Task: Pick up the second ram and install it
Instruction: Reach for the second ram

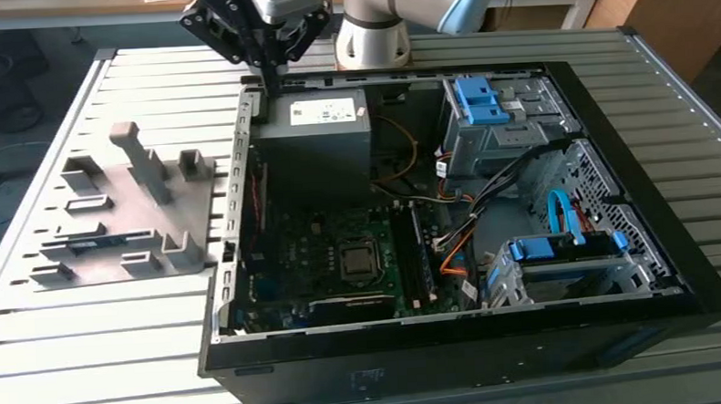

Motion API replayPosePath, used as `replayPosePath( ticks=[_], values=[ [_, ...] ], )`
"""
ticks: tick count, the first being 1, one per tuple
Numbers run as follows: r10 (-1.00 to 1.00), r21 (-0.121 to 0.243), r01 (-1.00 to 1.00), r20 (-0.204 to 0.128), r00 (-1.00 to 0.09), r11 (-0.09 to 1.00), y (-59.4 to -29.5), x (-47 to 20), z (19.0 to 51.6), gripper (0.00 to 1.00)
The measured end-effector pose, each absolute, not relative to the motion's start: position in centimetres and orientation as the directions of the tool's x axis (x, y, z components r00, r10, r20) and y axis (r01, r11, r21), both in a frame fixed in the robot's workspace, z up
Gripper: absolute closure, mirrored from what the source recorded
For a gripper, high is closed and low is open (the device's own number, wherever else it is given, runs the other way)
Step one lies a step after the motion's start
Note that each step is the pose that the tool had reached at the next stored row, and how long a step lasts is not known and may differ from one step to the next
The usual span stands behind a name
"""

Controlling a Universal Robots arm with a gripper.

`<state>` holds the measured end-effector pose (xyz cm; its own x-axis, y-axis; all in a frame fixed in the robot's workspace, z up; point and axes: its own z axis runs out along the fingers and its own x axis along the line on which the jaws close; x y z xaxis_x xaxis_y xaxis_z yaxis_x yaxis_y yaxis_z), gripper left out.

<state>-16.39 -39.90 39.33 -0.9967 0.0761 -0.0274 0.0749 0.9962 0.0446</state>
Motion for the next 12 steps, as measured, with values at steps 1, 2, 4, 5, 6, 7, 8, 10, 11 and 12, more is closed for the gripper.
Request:
replayPosePath(
  ticks=[1,2,4,5,6,7,8,10,11,12],
  values=[
    [0.076,0.045,0.075,-0.028,-0.997,0.996,-39.9,-16.6,39.3,0.90],
    [0.076,0.045,0.075,-0.028,-0.997,0.996,-39.9,-16.9,39.3,0.90],
    [0.076,0.045,0.075,-0.028,-0.997,0.996,-39.9,-17.3,39.3,0.90],
    [0.076,0.045,0.075,-0.028,-0.997,0.996,-39.9,-17.4,39.3,0.90],
    [0.076,0.045,0.075,-0.028,-0.997,0.996,-39.9,-17.6,39.3,0.90],
    [0.076,0.045,0.075,-0.028,-0.997,0.996,-39.9,-17.8,39.3,0.90],
    [0.076,0.045,0.075,-0.028,-0.997,0.996,-39.9,-18.0,39.3,0.90],
    [0.076,0.045,0.075,-0.029,-0.997,0.996,-39.9,-18.4,39.3,0.90],
    [0.076,0.045,0.075,-0.029,-0.997,0.996,-39.9,-18.6,39.3,0.90],
    [0.076,0.045,0.075,-0.029,-0.997,0.996,-39.9,-18.8,39.3,0.90]
  ],
)
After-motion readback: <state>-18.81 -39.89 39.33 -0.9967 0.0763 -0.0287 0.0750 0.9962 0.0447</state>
